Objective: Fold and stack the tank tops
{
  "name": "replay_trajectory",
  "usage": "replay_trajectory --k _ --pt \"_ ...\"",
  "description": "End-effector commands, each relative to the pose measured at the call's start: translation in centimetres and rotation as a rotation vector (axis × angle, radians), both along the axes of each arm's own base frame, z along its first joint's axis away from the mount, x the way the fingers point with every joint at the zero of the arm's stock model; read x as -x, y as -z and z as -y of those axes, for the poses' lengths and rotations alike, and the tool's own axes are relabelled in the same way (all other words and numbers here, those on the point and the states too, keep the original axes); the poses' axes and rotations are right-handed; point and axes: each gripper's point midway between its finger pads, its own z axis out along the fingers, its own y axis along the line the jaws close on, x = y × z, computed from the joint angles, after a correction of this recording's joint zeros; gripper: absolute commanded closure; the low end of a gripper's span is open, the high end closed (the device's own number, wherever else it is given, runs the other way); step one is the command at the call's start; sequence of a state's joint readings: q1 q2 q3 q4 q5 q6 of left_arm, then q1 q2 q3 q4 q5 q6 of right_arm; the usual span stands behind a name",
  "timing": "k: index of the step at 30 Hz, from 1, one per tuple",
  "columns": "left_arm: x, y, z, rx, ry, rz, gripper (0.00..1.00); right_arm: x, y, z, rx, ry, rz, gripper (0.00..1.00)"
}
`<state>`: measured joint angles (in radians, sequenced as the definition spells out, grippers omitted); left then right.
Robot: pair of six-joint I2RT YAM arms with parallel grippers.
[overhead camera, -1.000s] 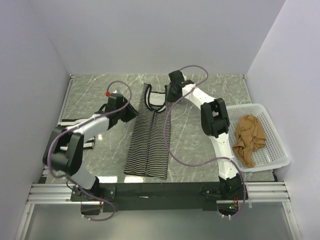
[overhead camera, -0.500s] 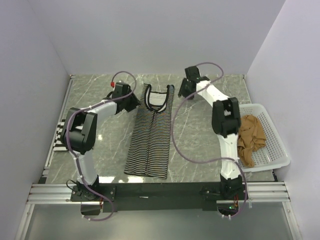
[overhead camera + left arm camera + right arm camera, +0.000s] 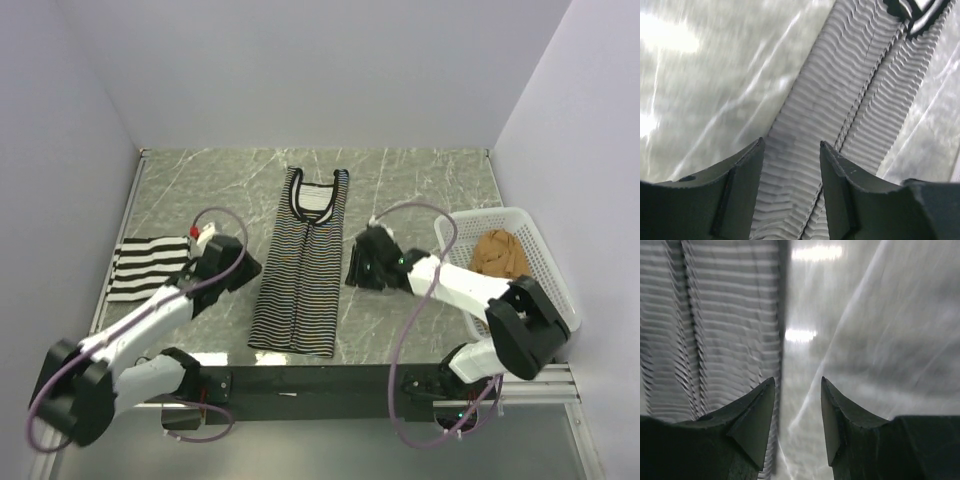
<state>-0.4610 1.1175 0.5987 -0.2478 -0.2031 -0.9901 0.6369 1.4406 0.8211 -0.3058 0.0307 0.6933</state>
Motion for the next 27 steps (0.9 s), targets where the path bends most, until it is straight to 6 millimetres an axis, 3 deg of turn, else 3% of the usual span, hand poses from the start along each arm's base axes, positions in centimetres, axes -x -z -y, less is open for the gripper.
replay_trajectory --k 1,6,14,23,27 --pt "4.3 1.8 -1.3 -0.018 -0.056 -0.048 0.46 2.9 -0.3 -1.0 -0.088 0.045 0.027 0.51" --pt "8.5 4.0 -1.1 -0.011 -0.044 -0.107 0.46 8.4 -0.2 -3.4 -0.165 -0.021 0.004 0.51" --pt "11.5 5.0 -0.8 0.030 -0.083 -0.181 0.48 13.9 2.3 -4.7 -0.173 -0.056 -0.111 0.50" --pt "13.5 6.9 0.6 0.065 -0.028 -0.244 0.50 16.6 4.5 -4.7 -0.169 -0.043 -0.203 0.50" --pt "13.7 7.4 0.5 0.066 -0.031 -0.249 0.51 16.7 4.2 -4.8 -0.182 -0.044 -0.189 0.50"
